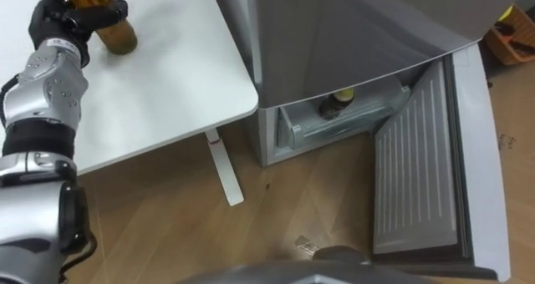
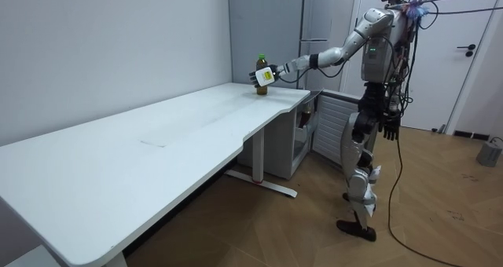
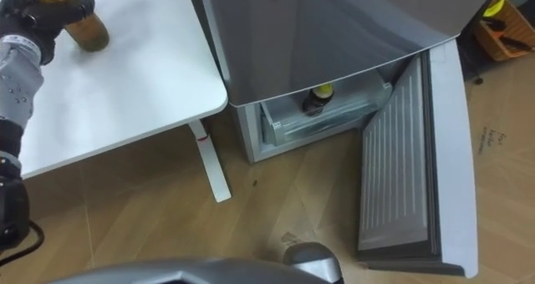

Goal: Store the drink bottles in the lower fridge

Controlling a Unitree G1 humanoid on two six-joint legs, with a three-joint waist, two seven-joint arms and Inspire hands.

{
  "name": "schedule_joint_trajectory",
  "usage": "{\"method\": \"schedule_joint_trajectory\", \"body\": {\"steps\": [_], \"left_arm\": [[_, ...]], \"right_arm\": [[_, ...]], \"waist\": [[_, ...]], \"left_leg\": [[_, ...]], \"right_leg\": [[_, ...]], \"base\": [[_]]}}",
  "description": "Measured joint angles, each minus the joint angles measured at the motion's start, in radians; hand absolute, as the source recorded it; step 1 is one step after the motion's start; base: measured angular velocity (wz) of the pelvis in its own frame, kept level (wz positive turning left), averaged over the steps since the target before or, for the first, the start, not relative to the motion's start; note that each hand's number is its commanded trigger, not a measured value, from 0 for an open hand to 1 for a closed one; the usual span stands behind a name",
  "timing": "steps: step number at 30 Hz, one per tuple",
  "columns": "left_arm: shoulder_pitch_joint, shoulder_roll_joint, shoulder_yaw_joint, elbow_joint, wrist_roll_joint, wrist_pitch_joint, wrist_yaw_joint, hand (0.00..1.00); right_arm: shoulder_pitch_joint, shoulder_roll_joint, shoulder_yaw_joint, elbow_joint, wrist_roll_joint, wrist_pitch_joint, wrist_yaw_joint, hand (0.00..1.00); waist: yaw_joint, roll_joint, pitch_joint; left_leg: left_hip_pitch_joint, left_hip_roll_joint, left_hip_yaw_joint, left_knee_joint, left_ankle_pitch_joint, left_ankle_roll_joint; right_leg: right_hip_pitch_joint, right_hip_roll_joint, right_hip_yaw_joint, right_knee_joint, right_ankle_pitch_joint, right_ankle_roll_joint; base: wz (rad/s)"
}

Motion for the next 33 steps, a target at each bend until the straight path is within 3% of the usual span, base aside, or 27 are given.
{"method": "schedule_joint_trajectory", "body": {"steps": [13,25,33], "left_arm": [[-0.021,0.003,-0.038,0.073,-0.055,0.006,0.005,1.0],[-0.029,0.003,-0.039,0.079,-0.056,0.024,0.005,1.0],[-0.03,0.003,-0.041,-0.044,-0.096,0.024,0.054,1.0]], "right_arm": [[-0.001,-0.001,0.037,0.004,0.002,-0.019,-0.007,0.0],[0.002,-0.002,0.037,-0.01,-0.004,-0.02,-0.007,0.0],[0.0,-0.002,0.035,-0.06,0.007,-0.036,-0.017,0.0]], "waist": [[-0.002,0.014,0.0073],[0.001,0.009,0.0066],[0.003,-0.006,0.0046]], "left_leg": [[-0.011,0.0,-0.002,0.003,0.0,0.0],[-0.008,0.0,-0.001,0.001,0.0,0.0],[-0.005,0.0,-0.001,0.0,0.0,0.0]], "right_leg": [[-0.01,-0.002,-0.009,-0.001,0.001,-0.001],[-0.01,-0.002,-0.006,-0.001,0.001,-0.001],[-0.006,-0.003,-0.009,0.0,0.001,-0.001]], "base": [[0.02],[0.0],[0.01]]}}
